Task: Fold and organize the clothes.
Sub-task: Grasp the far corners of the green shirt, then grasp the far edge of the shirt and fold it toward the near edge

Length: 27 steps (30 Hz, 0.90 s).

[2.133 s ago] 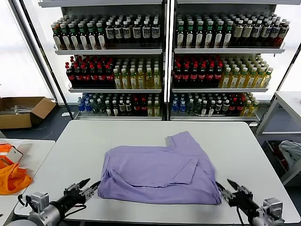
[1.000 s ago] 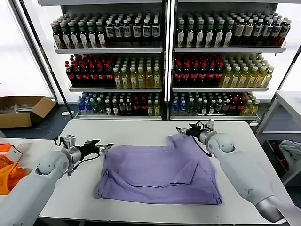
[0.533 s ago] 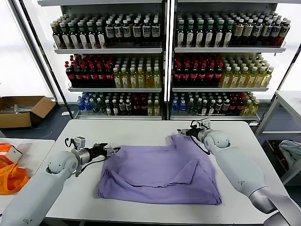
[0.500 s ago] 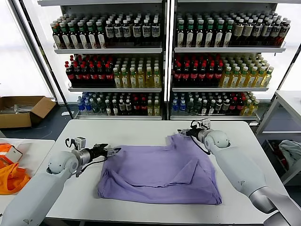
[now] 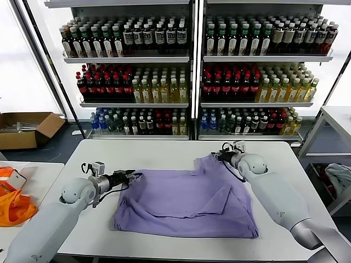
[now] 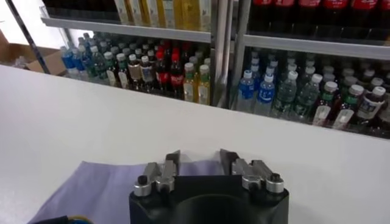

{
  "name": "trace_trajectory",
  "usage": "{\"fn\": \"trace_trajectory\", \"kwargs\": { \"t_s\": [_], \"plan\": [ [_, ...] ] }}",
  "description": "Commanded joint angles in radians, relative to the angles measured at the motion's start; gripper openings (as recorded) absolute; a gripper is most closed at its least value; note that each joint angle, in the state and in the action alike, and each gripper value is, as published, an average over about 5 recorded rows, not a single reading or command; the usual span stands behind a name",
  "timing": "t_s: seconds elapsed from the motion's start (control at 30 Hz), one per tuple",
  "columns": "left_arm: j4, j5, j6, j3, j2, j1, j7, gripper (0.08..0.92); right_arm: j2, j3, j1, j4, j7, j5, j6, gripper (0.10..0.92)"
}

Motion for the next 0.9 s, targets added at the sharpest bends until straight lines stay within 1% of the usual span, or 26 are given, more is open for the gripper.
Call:
{"fn": "trace_trajectory", "kwargs": {
  "t_s": [0.03, 0.23, 0.3, 0.37, 0.67, 0.9],
  "plan": [
    [-0.001, 0.001, 0.003, 0.010, 0.000, -0.001, 0.002, 0.315, 0.002, 0.002, -0.001, 0.004, 0.009, 0.028, -0.015, 0.354],
    [-0.015, -0.005, 0.003, 0.000, 0.002, 0.004, 0.002, 0.146, -0.016, 0.035, -0.028, 0.068, 0.026, 0.062, -0.025, 0.181],
    [-0.024, -0.006, 0.002, -0.008, 0.003, 0.009, 0.000, 0.110, -0.029, 0.047, -0.047, 0.109, 0.031, 0.069, -0.027, 0.132],
    [-0.032, -0.008, -0.002, -0.017, 0.003, 0.012, -0.005, 0.091, -0.039, 0.063, -0.066, 0.145, 0.035, 0.078, -0.025, 0.109],
    [-0.091, -0.047, -0.011, -0.061, 0.006, 0.011, -0.049, 0.089, -0.065, 0.164, -0.135, 0.318, 0.087, 0.164, -0.021, 0.106],
    [-0.193, -0.074, -0.006, -0.106, 0.037, 0.061, -0.073, 0.089, -0.126, 0.235, -0.234, 0.491, 0.130, 0.224, -0.040, 0.106]
  ]
}}
